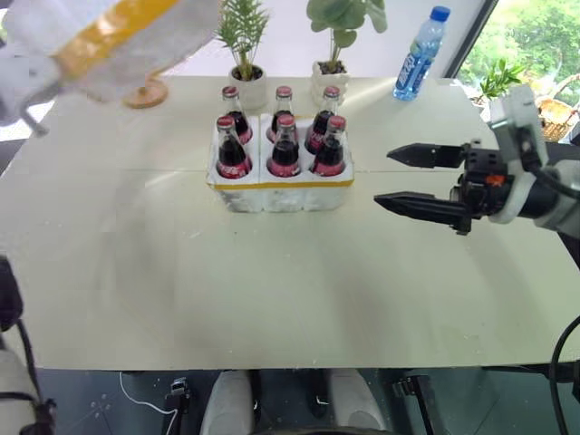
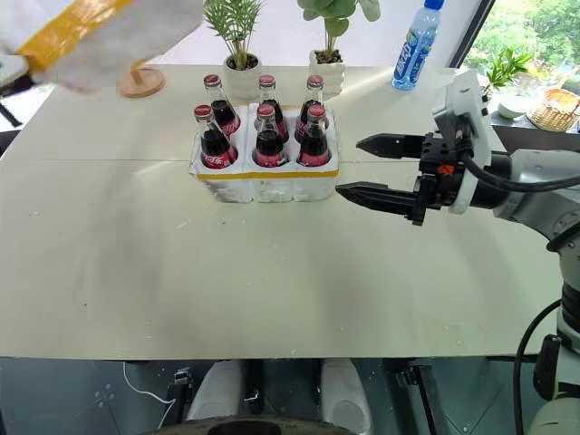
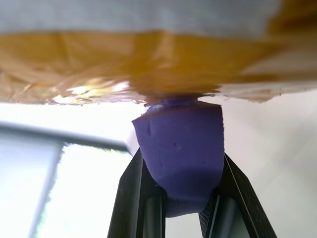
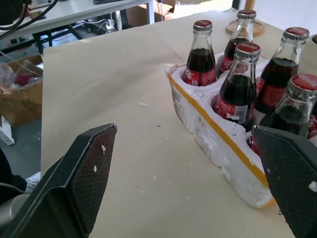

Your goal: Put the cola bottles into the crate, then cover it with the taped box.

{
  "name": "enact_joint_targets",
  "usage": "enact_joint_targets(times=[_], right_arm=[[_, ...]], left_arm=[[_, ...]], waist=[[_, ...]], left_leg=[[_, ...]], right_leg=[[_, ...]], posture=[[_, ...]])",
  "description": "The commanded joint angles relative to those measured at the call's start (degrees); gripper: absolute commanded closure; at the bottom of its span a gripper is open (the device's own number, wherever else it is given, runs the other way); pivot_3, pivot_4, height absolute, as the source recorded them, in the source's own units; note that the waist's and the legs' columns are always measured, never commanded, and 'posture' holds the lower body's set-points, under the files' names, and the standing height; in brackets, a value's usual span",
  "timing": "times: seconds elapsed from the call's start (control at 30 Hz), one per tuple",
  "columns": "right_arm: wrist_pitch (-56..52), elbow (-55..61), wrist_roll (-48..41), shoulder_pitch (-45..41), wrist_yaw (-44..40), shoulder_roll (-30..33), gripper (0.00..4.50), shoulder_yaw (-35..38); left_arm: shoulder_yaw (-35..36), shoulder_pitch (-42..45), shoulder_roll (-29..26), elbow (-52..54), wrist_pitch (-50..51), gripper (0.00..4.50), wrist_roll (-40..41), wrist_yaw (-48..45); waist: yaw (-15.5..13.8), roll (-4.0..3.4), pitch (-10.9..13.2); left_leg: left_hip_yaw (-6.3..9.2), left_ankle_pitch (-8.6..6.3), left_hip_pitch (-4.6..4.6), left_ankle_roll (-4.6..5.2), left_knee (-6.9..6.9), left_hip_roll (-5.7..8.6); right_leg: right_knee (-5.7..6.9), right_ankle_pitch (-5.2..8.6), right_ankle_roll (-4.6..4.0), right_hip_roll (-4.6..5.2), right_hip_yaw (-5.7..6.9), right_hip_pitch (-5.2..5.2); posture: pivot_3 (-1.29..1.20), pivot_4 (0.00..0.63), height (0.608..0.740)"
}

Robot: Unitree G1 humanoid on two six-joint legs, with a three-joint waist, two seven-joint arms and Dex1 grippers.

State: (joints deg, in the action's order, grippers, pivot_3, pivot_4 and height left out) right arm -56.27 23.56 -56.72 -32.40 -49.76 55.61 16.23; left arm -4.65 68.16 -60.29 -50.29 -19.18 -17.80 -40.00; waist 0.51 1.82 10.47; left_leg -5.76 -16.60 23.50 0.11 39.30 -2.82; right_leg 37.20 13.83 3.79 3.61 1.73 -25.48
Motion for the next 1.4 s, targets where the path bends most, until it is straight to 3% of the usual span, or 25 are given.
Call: enact_joint_targets(times=[0.03,0.17,0.37,0.57,0.87,1.1,1.23,1.4], right_arm=[[0.69,1.27,-0.98,-0.60,0.76,0.58,0.00,1.91],[0.15,2.21,-2.41,-0.87,3.66,-0.89,0.00,2.05],[1.24,2.25,-3.07,1.01,3.74,-1.27,0.00,2.53],[2.32,1.47,-2.73,0.98,3.97,-1.94,0.00,1.94],[3.63,1.75,-1.70,2.64,3.54,-2.57,0.00,1.10],[4.13,1.73,-1.15,3.84,3.64,-2.82,0.00,1.39],[4.45,1.33,-0.58,4.91,3.16,-2.32,0.00,1.58],[5.82,0.14,2.29,7.77,1.44,-0.98,0.00,1.55]], left_arm=[[1.53,-1.88,2.25,13.17,1.67,4.25,-0.38,5.29],[0.41,-9.16,4.76,27.60,5.88,4.25,-8.06,13.40],[-0.92,-19.37,7.38,41.41,13.67,4.25,-16.12,16.60],[-3.81,-21.22,7.13,44.68,11.76,4.25,-24.36,20.24],[-4.80,-22.80,6.89,44.42,9.36,4.25,-26.88,20.04],[-3.14,-26.56,7.95,47.99,9.41,0.81,-24.81,19.29],[0.46,-31.73,6.45,50.68,8.47,0.81,-20.80,18.75],[10.82,-41.89,4.52,56.06,4.67,0.81,-9.98,17.85]], waist=[[0.17,-0.01,0.00],[0.42,-0.03,0.00],[0.05,-0.04,-0.01],[-0.27,-0.03,-0.02],[-0.26,-0.03,-0.01],[-0.11,-0.03,-0.02],[-0.02,-0.03,-0.02],[0.18,-0.04,-0.02]], left_leg=[[-0.03,0.00,-0.02,0.01,0.00,0.02],[-0.07,0.00,-0.10,0.01,0.00,0.02],[-0.05,0.02,-0.08,-0.02,0.01,0.00],[-0.02,0.02,-0.08,-0.01,0.03,0.04],[-0.03,0.02,-0.10,-0.01,0.03,0.03],[-0.03,0.02,-0.10,-0.01,0.03,0.02],[-0.03,0.02,-0.10,-0.01,0.03,-0.01],[-0.03,0.02,-0.12,-0.01,0.03,-0.11]], right_leg=[[0.00,0.00,0.00,-0.01,-0.03,0.00],[0.04,0.00,0.00,-0.08,-0.11,0.01],[0.05,0.00,-0.01,-0.17,-0.15,0.00],[0.04,0.00,0.00,-0.12,-0.13,0.04],[0.05,0.00,0.00,-0.10,-0.13,0.04],[0.05,0.00,0.00,-0.11,-0.13,0.05],[0.05,0.00,0.00,-0.08,-0.13,0.05],[0.07,0.00,0.00,-0.07,-0.13,0.05]], posture=[[0.00,0.150,0.740],[0.00,0.150,0.740],[0.00,0.150,0.740],[0.00,0.150,0.740],[0.00,0.150,0.740],[0.00,0.150,0.740],[0.00,0.150,0.740],[0.00,0.150,0.740]])
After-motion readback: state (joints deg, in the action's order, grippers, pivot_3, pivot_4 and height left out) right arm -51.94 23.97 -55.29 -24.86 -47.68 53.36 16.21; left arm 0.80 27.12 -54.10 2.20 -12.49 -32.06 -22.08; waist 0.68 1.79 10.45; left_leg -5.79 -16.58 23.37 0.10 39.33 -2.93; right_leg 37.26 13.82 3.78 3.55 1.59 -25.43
